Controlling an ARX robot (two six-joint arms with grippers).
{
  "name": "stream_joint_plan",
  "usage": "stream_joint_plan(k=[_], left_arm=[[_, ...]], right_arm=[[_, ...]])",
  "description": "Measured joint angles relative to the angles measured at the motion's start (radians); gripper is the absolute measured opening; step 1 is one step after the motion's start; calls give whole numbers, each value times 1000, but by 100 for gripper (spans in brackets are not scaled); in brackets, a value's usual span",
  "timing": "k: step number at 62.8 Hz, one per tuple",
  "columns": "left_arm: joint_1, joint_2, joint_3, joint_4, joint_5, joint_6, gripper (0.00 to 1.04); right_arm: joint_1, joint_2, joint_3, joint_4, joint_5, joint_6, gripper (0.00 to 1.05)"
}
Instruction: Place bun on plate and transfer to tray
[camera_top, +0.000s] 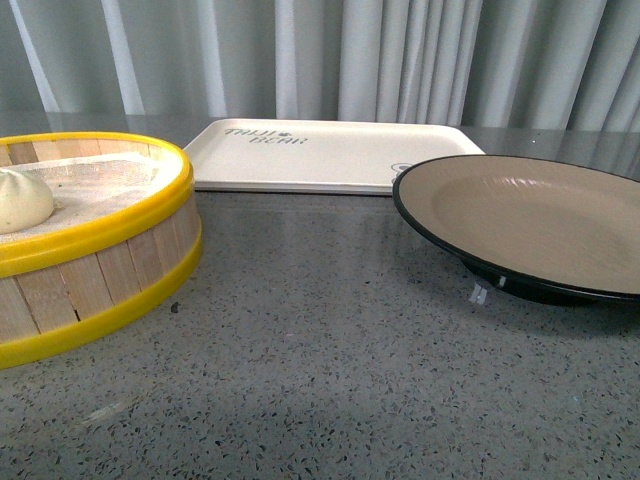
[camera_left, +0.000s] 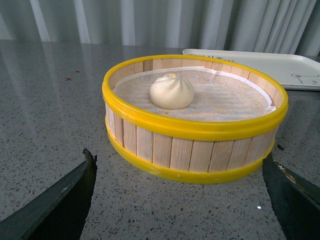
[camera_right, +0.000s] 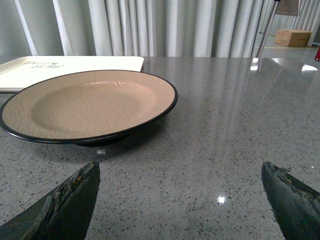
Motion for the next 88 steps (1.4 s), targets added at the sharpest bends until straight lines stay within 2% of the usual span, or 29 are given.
stream_joint_plan(k=[57, 59, 62, 67, 70, 82, 88], left_arm=[[0, 0, 0, 0, 0, 0, 98], [-7, 27, 17, -53, -32, -25, 98], [-5, 122, 93, -233, -79, -98, 98], [27, 271, 195, -396, -83, -156, 98], [54, 317, 237, -407, -68, -168, 98], [190, 446, 414, -288, 8, -169, 98], [208, 550, 494, -208, 6, -163, 98]], right_arm=[[0, 0, 0, 0, 0, 0, 96], [0, 0, 0, 0, 0, 0, 96], [0, 0, 0, 0, 0, 0, 96], [0, 0, 0, 0, 0, 0, 96], [0, 0, 0, 0, 0, 0, 96], [0, 0, 0, 0, 1, 0, 96], [0, 0, 0, 0, 0, 0, 96]])
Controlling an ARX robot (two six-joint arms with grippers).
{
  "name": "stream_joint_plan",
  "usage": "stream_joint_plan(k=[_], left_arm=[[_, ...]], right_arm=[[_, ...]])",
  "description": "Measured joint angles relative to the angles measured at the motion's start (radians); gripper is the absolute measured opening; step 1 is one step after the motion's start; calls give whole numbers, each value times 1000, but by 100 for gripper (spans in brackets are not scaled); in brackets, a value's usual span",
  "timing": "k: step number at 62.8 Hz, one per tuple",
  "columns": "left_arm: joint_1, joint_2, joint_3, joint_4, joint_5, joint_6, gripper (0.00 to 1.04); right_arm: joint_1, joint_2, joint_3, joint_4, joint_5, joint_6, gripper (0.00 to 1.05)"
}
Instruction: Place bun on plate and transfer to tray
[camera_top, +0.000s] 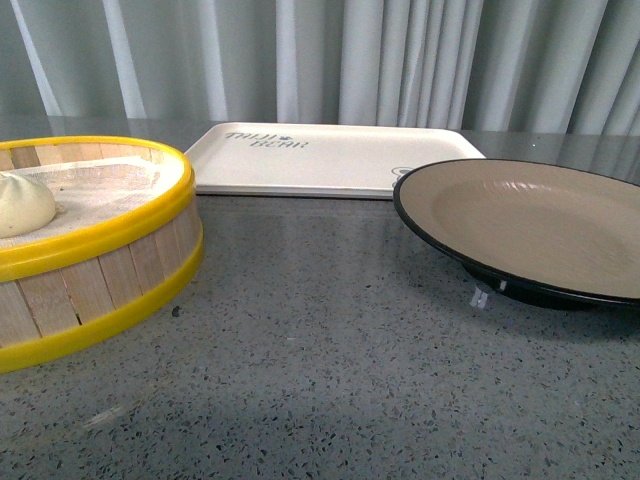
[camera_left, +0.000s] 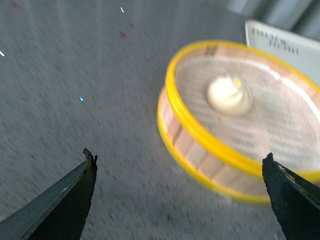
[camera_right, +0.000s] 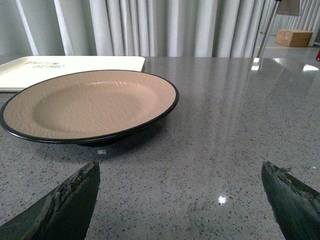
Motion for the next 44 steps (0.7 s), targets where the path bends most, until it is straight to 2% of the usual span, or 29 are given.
stream_joint_plan(k=[5, 8, 24, 33, 44], left_arm=[[-28, 91, 55, 49, -6, 4, 98], [-78, 168, 100, 79, -21, 8, 98], [-441, 519, 329, 116, -122, 30, 98], [-512, 612, 363, 117, -165, 42, 98], [-527, 691, 379, 130, -219, 71, 98]], right_arm=[[0, 0, 0, 0, 0, 0, 96], [0, 0, 0, 0, 0, 0, 96], [0, 0, 0, 0, 0, 0, 96], [0, 0, 0, 0, 0, 0, 96], [0, 0, 0, 0, 0, 0, 96]])
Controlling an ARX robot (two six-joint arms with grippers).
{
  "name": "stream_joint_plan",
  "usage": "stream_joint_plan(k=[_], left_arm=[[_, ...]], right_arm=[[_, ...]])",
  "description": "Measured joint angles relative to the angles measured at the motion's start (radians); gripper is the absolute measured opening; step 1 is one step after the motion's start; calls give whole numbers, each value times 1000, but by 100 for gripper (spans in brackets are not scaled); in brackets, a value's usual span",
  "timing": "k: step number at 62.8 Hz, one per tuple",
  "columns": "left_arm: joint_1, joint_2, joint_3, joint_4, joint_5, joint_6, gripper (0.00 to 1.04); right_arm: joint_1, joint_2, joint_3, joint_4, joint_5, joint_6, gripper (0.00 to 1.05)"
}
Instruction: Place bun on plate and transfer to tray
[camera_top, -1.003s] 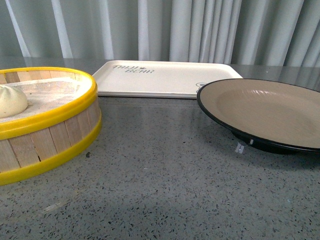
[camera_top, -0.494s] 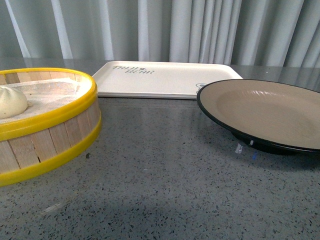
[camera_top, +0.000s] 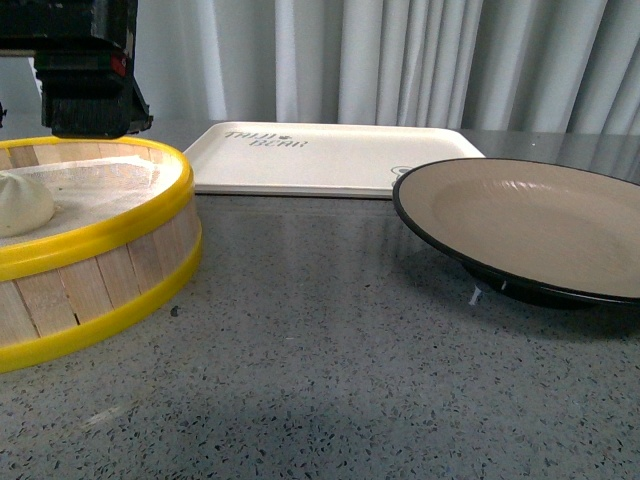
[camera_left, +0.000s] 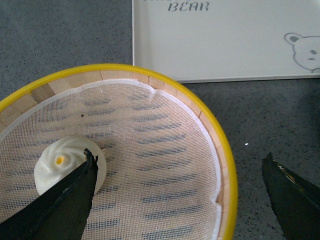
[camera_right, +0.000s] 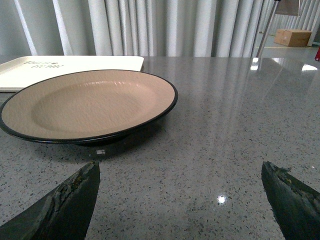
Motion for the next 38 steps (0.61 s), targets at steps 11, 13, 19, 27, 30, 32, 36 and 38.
stream_joint_plan(k=[11, 13, 19, 27, 30, 32, 36, 38], left_arm=[[33, 24, 5, 0, -21, 39, 98], [43, 25, 5, -1, -20, 41, 98], [70, 31, 5, -6, -12, 43, 98], [110, 50, 5, -14, 30, 34, 98], [120, 59, 5, -17, 35, 28, 98], [125, 66, 6, -21, 40, 23, 98], [129, 78, 7, -25, 47, 15, 98], [130, 85, 8, -26, 50, 14, 98]], right_arm=[[0, 0, 0, 0, 0, 0, 96], [0, 0, 0, 0, 0, 0, 96], [0, 0, 0, 0, 0, 0, 96], [0, 0, 0, 0, 0, 0, 96], [0, 0, 0, 0, 0, 0, 96], [0, 0, 0, 0, 0, 0, 96], [0, 0, 0, 0, 0, 0, 96], [0, 0, 0, 0, 0, 0, 96]])
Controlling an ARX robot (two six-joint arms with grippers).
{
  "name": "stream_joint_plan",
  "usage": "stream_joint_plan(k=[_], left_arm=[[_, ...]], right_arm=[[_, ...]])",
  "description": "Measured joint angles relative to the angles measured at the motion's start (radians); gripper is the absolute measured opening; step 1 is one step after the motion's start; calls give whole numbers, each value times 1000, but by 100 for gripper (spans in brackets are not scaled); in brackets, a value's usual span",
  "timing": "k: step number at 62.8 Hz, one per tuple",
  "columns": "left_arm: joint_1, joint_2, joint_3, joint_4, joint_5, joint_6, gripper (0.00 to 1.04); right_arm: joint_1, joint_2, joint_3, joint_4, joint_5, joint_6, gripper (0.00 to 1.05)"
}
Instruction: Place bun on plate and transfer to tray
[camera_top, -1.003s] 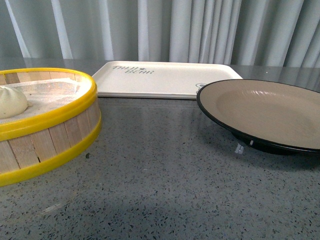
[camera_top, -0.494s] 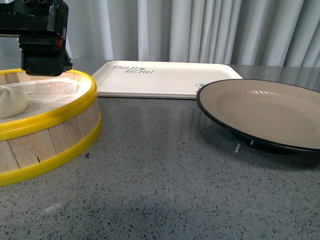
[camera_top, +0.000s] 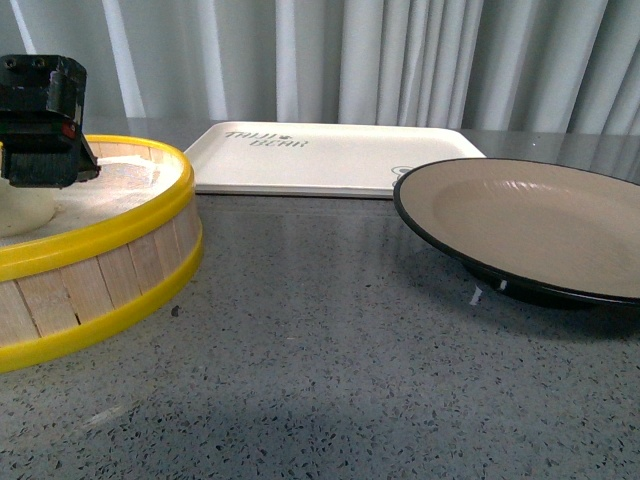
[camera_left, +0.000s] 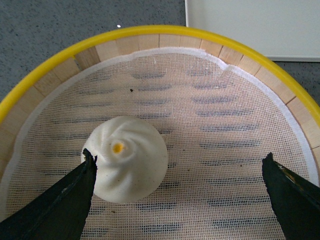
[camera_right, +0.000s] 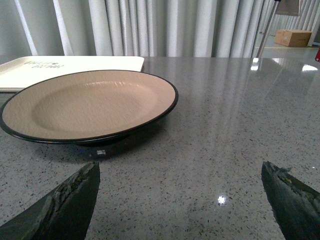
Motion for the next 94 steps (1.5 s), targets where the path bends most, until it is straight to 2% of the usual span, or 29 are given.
stream_joint_plan(k=[47, 73, 84, 94], left_arm=[[6, 51, 25, -7, -26, 27, 98], [6, 53, 25, 4, -43, 48, 36], [6, 53, 25, 10, -46, 58, 4], [5, 51, 27, 9, -46, 74, 4]], right_arm=[[0, 0, 0, 0, 0, 0, 96], [0, 0, 0, 0, 0, 0, 96], [0, 0, 0, 0, 0, 0, 96], [0, 0, 0, 0, 0, 0, 96]])
